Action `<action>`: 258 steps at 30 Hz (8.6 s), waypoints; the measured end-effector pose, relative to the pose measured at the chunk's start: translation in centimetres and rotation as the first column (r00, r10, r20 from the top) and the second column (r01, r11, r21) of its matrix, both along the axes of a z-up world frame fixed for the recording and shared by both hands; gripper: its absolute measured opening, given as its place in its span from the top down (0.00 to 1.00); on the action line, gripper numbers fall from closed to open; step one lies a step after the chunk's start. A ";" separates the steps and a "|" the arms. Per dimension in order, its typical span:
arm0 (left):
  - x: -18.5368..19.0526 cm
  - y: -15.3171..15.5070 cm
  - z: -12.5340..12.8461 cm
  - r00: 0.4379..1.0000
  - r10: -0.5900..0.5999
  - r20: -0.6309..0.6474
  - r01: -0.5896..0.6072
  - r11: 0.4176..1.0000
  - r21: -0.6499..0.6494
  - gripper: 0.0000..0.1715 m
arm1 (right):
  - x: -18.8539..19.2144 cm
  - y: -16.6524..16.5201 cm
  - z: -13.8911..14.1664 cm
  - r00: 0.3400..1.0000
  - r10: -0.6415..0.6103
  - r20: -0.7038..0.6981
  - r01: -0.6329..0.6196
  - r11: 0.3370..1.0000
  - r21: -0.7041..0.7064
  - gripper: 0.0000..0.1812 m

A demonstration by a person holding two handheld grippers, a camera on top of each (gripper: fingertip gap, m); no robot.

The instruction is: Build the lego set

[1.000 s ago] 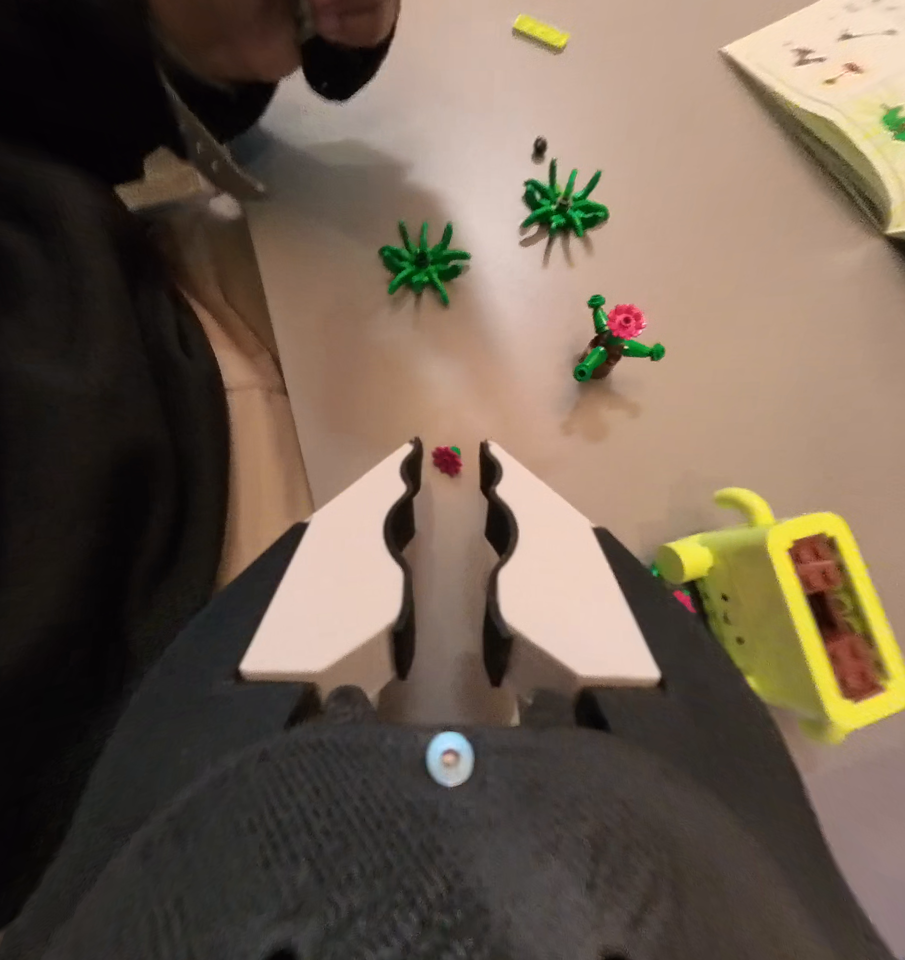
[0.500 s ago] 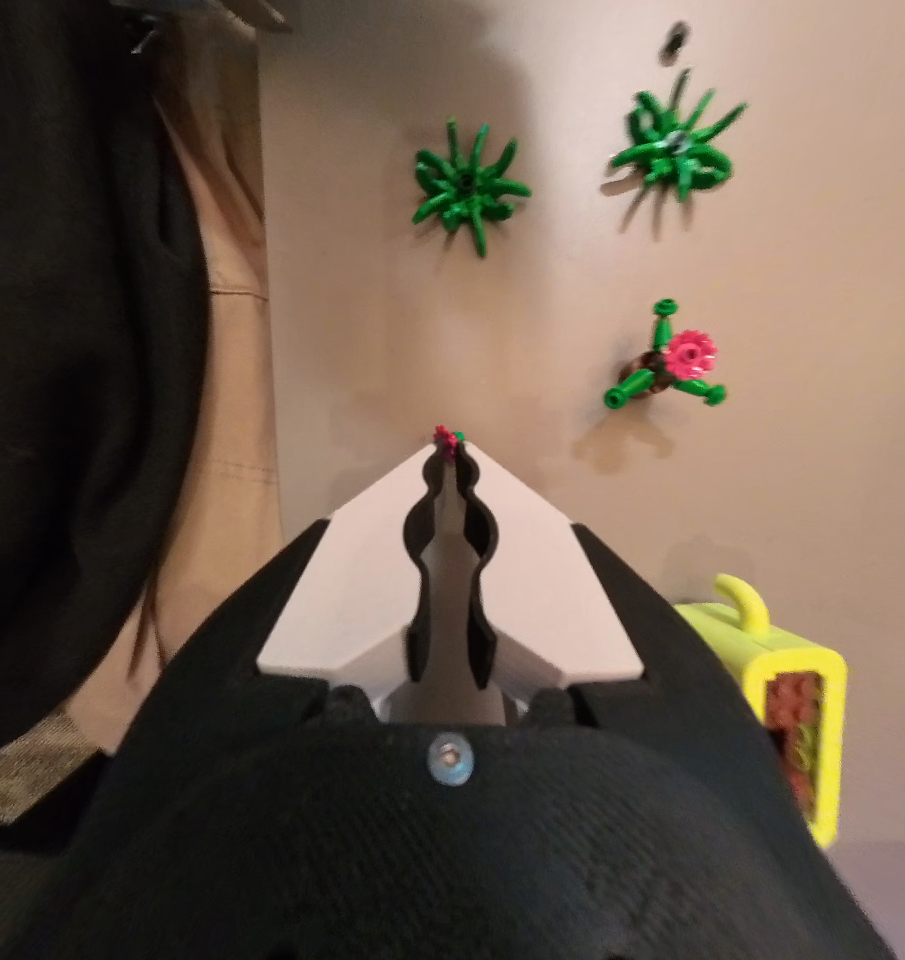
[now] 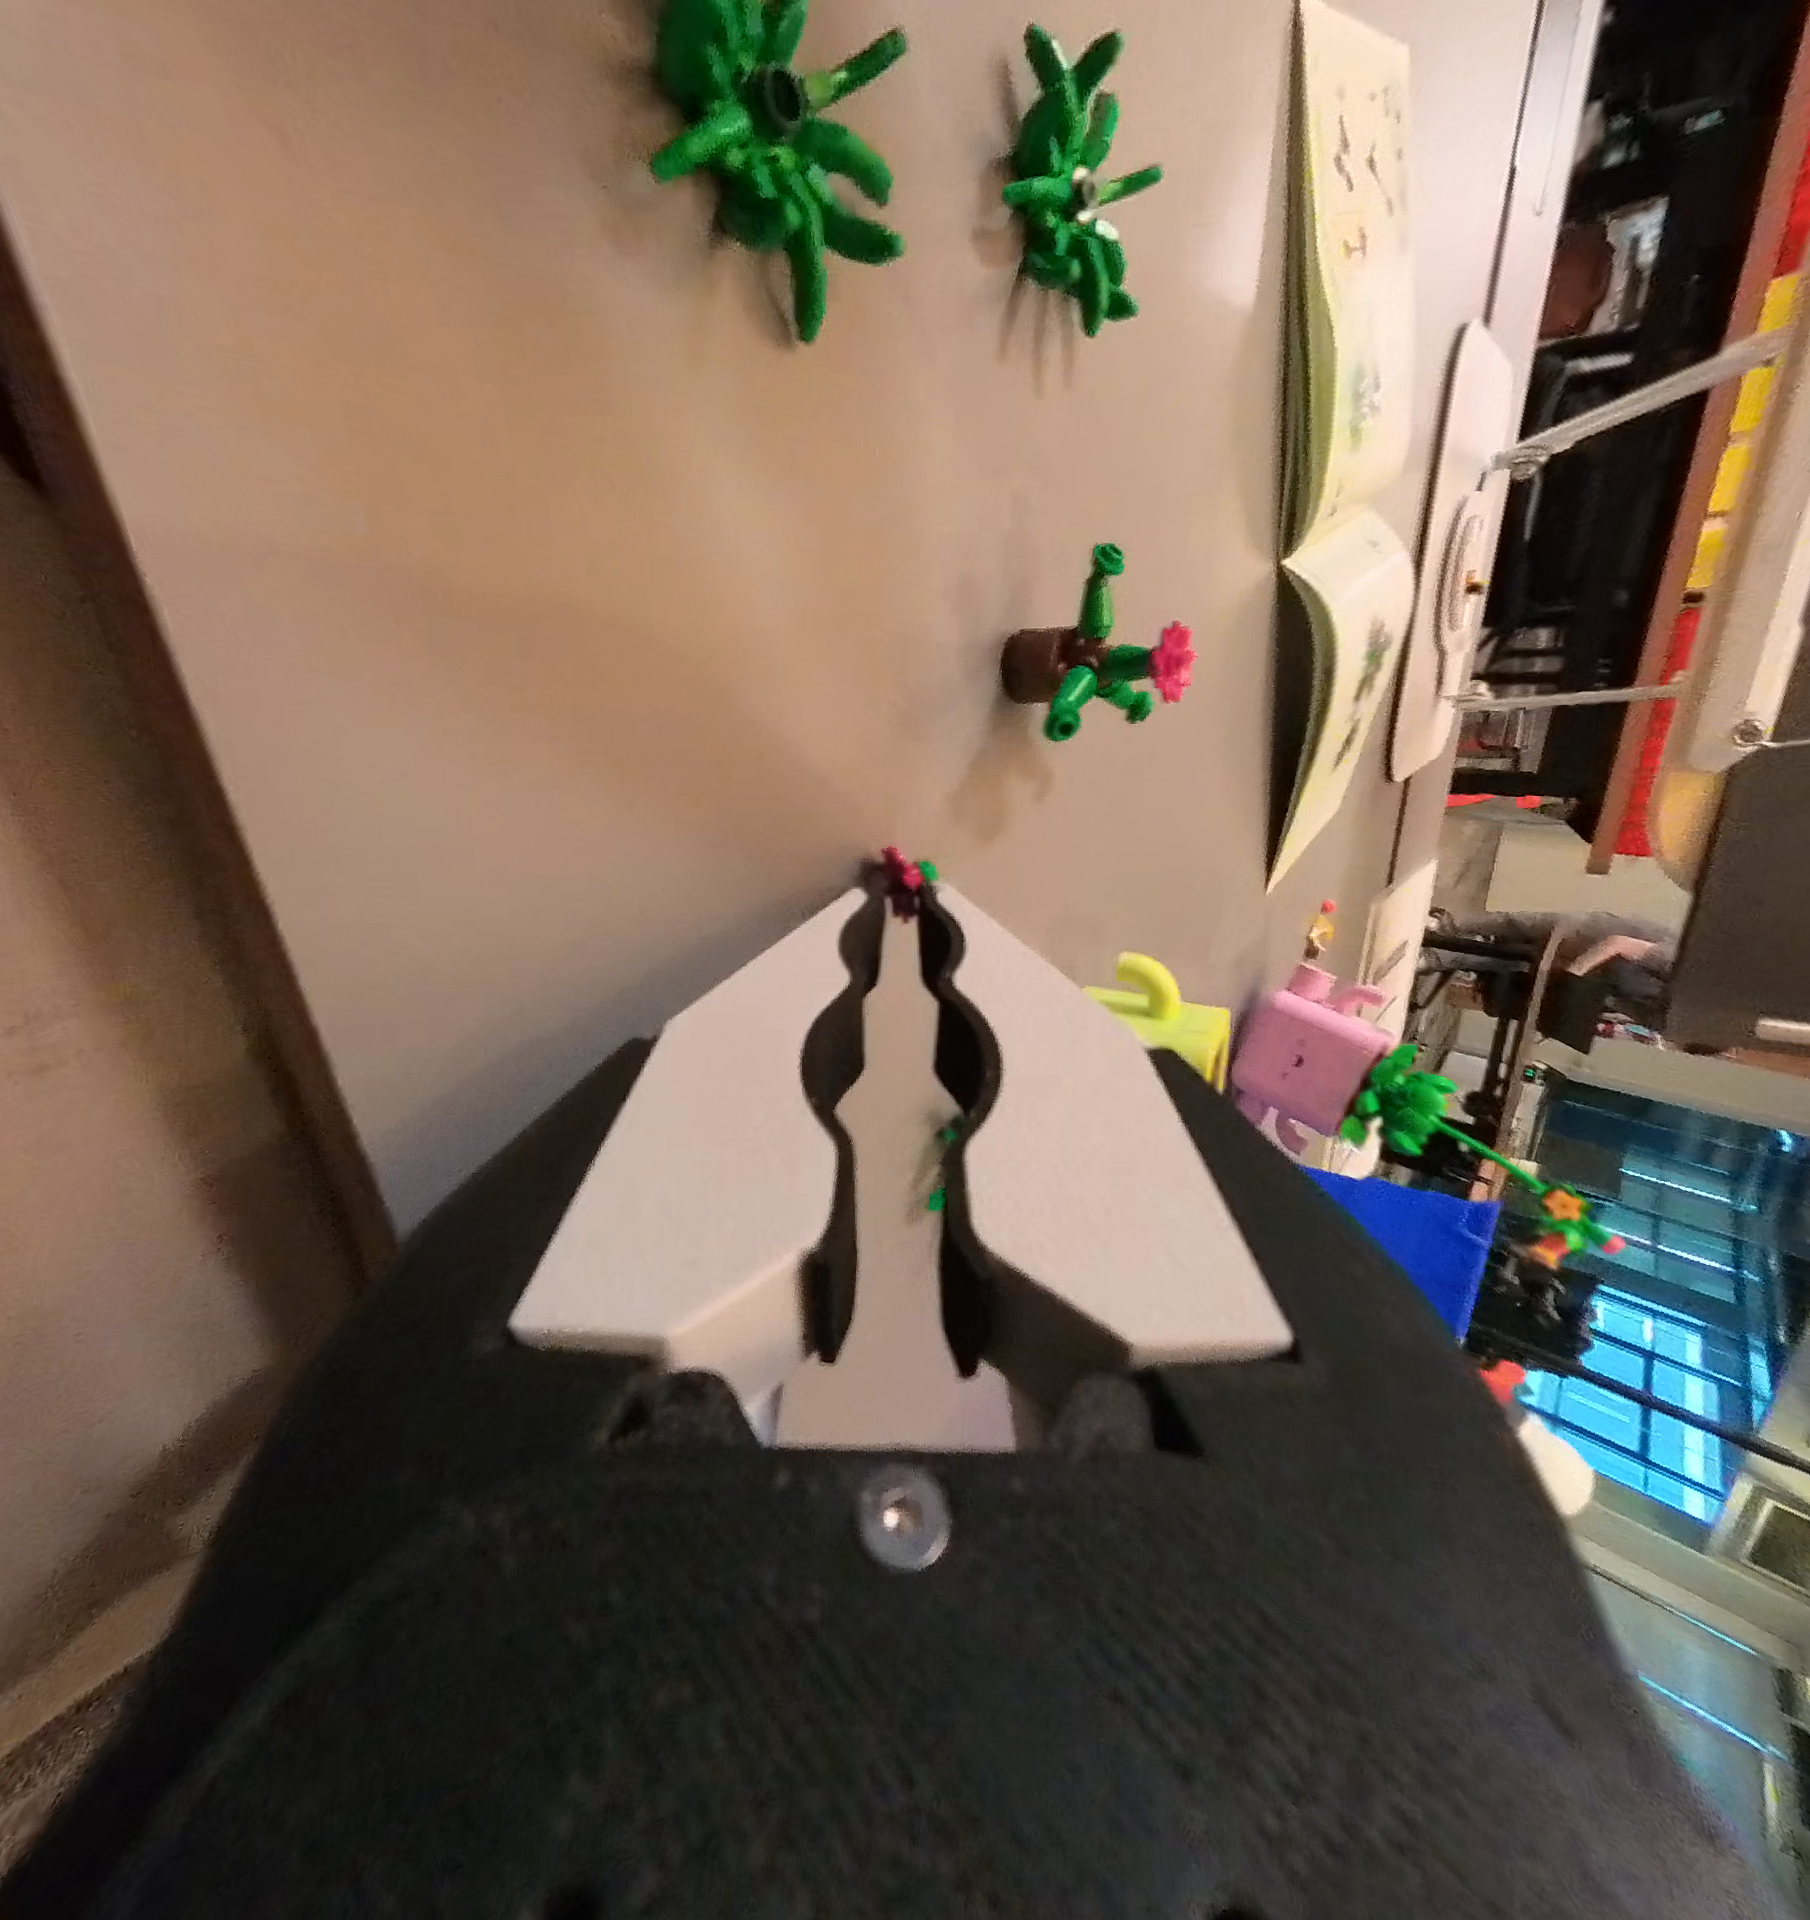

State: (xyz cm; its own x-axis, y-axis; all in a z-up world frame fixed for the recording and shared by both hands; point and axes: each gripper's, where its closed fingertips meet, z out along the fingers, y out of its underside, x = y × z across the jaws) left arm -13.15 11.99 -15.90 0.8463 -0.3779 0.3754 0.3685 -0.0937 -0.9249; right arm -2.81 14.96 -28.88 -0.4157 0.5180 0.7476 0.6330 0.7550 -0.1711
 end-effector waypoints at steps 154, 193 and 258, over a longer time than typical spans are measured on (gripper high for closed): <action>4.4 -0.3 0.6 0.955 -0.271 0.123 0.265 0.962 0.063 0.79 | -0.3 0.3 6.6 0.954 -0.213 -0.212 -0.050 0.582 -0.811 0.98; 0.3 0.7 -1.4 0.968 -0.130 0.215 0.141 0.989 -0.037 0.83 | -0.2 0.4 0.7 0.965 -0.259 0.046 0.229 0.745 -0.627 0.98; 0.3 0.7 -1.7 0.967 -0.130 0.219 0.145 0.988 -0.053 0.83 | -0.1 0.3 0.2 0.955 -0.228 0.190 0.296 0.773 -0.561 0.99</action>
